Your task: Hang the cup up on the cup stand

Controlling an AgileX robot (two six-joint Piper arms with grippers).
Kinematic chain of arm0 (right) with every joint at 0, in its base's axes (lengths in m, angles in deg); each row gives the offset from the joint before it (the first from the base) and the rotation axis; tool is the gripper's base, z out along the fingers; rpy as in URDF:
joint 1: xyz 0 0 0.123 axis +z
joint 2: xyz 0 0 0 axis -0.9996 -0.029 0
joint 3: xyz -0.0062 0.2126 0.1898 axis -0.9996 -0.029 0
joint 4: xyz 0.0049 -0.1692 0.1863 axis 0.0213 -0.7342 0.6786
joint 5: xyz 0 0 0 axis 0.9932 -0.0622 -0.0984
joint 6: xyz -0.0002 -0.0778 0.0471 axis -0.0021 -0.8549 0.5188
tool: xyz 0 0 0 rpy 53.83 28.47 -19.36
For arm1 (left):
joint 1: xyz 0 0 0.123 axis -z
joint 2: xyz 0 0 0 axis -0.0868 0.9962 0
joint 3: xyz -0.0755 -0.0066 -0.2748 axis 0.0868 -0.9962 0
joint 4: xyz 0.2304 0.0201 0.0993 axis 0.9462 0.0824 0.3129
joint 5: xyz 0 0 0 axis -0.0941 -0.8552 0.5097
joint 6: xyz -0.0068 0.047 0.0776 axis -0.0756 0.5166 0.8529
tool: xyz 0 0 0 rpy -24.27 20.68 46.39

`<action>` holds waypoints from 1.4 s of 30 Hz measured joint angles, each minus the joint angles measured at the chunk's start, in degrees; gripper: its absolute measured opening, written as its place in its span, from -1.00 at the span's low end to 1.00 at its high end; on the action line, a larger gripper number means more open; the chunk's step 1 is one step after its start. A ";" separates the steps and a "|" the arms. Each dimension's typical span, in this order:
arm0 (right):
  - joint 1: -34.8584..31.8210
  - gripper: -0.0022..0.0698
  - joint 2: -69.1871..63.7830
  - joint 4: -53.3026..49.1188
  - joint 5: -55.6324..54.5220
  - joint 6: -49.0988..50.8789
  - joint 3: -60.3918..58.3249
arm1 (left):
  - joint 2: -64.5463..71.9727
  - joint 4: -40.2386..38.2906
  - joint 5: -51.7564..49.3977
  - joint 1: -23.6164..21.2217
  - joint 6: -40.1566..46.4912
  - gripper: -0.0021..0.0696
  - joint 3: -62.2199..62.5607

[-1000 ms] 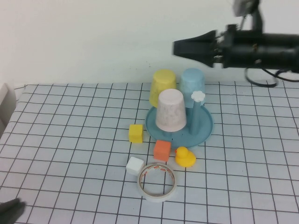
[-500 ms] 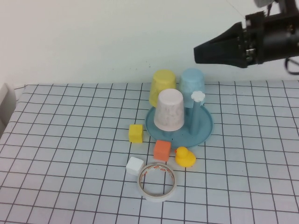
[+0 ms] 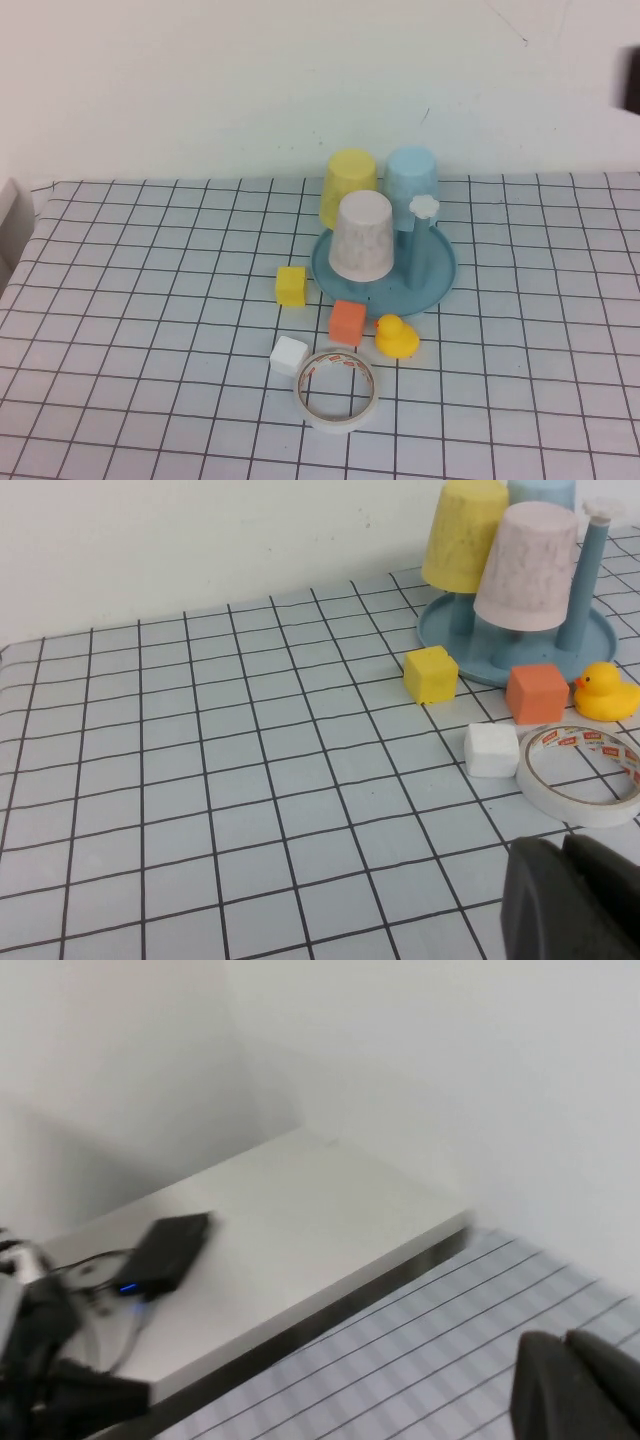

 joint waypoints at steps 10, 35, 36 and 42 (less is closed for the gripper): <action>0.00 -0.94 30.60 -9.33 -12.90 0.51 -20.21 | 0.00 0.00 0.00 0.00 0.00 -0.94 -0.71; 0.00 -0.94 40.08 -25.85 -24.56 -5.86 -31.70 | 0.00 0.00 0.00 0.00 0.00 -0.94 -1.02; 0.00 -0.94 40.86 -25.85 -25.04 -5.86 -32.42 | 0.00 0.00 0.00 0.00 0.00 -0.94 -1.02; -0.10 -0.94 44.02 -28.66 -33.08 -4.19 -42.55 | 0.00 0.00 0.00 0.00 -0.08 -0.94 -1.02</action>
